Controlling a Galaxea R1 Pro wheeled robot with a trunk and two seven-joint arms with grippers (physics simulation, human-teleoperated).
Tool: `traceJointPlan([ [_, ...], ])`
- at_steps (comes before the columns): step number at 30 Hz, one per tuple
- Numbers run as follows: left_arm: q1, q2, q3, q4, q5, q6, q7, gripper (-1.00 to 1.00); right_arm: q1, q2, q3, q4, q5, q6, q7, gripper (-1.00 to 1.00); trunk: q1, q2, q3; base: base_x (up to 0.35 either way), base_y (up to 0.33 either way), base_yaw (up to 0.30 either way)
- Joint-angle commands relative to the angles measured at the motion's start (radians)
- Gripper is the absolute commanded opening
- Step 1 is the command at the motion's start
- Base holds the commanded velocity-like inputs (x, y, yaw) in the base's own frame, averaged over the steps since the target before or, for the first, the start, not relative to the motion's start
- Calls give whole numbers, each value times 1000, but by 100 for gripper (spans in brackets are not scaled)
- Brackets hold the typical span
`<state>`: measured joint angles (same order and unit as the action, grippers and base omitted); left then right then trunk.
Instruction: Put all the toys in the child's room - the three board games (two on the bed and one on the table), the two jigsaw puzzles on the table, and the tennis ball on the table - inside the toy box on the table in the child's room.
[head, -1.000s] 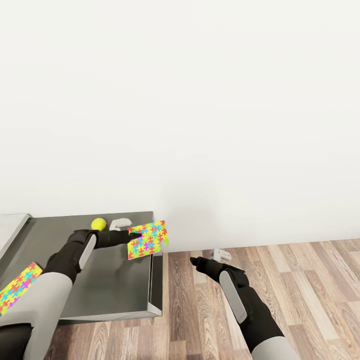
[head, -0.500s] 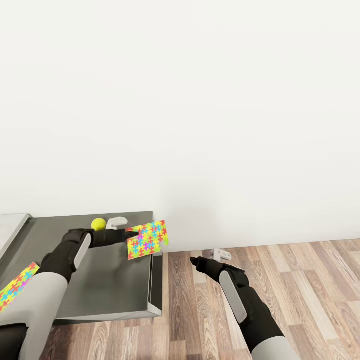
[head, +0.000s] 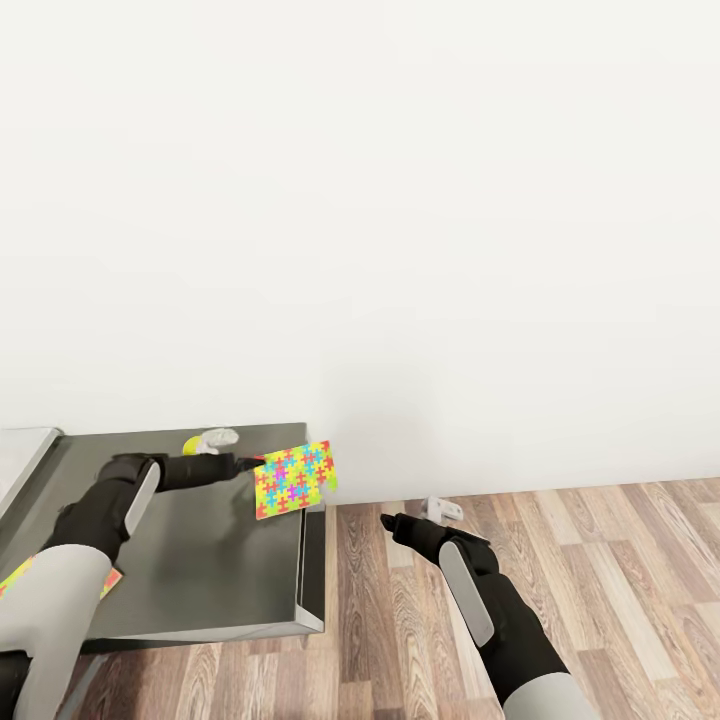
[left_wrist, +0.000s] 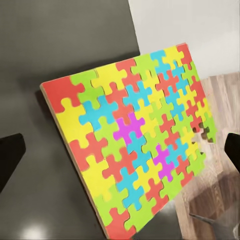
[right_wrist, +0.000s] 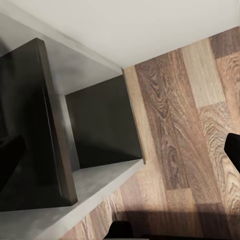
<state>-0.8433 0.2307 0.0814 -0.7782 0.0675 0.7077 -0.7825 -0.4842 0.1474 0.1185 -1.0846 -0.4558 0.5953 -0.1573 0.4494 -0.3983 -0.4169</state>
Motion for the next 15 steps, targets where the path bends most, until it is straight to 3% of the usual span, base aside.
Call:
traceJointPlan([
  [1,2,4,0,-17,6,18,-19,100,-1,0,1,-1,-11,3,-9,100,1,-2,-2,0,0,0],
  [6,13,11,-1,-71,7,53,-71,100,-1,0,1,-1,-11,3,-9,100,1,-2,-2,0,0,0],
  [12,33,20,-2,-124,4,71,-193,100,-1,0,1,-1,-11,3,-9,100,1,-2,-2,0,0,0],
  [15,38,41,-2,-136,4,74,-271,100,-1,-1,1,-2,-11,3,-9,100,1,-2,-2,0,0,0],
])
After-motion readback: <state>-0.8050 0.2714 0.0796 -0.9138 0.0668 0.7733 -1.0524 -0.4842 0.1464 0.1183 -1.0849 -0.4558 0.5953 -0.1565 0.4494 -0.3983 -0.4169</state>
